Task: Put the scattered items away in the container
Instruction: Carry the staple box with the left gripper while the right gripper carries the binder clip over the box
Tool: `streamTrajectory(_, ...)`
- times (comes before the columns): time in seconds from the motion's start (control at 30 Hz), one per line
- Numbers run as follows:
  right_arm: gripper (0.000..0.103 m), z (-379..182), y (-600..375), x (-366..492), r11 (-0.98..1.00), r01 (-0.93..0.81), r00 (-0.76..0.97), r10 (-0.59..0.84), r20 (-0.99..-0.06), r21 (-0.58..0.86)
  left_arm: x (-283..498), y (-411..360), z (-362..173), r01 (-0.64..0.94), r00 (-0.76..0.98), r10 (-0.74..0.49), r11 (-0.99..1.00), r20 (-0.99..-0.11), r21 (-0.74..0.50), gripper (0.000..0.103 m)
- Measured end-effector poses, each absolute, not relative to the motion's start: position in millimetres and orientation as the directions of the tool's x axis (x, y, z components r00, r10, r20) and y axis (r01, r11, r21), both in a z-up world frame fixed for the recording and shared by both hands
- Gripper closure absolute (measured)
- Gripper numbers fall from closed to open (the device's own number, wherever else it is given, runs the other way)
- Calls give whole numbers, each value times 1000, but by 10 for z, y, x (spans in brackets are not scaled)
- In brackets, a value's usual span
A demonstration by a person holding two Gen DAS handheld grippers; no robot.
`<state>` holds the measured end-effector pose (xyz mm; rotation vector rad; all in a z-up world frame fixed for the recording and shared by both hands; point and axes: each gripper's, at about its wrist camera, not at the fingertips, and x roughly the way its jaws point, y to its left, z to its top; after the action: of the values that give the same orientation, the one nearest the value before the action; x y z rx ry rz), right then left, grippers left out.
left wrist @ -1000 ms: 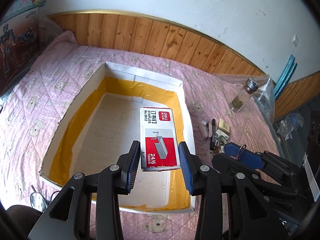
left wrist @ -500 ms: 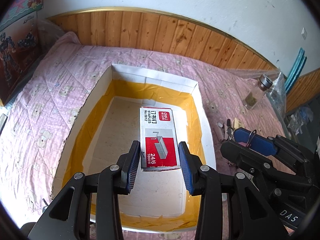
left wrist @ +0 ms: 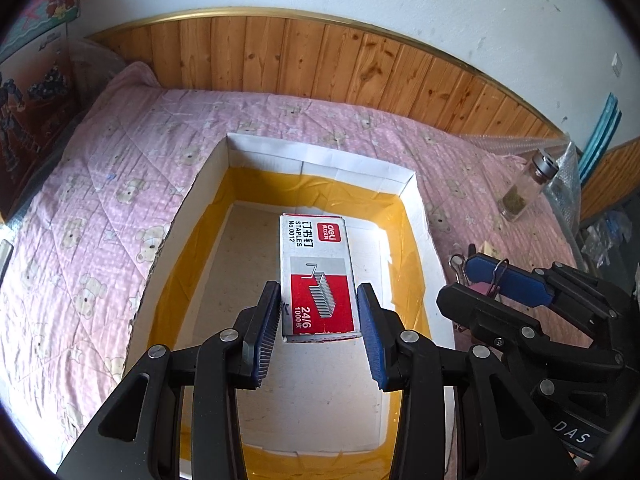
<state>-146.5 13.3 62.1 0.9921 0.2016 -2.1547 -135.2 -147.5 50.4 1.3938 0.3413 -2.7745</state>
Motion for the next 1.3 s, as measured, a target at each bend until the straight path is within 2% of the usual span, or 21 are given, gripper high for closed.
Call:
streamTrajectory(0.7, 68, 595, -69, -1905, -702, 698, -400, -547, -735, 142, -1823, -1551, 467, 90, -558, 87, -982, -825, -165, 62)
streamTrajectory(1.3, 68, 426, -302, -2298, -701, 707, -377, -484, -789, 91, -2238, -1735, 227, 118, -491, 83, -980, -867, -160, 62)
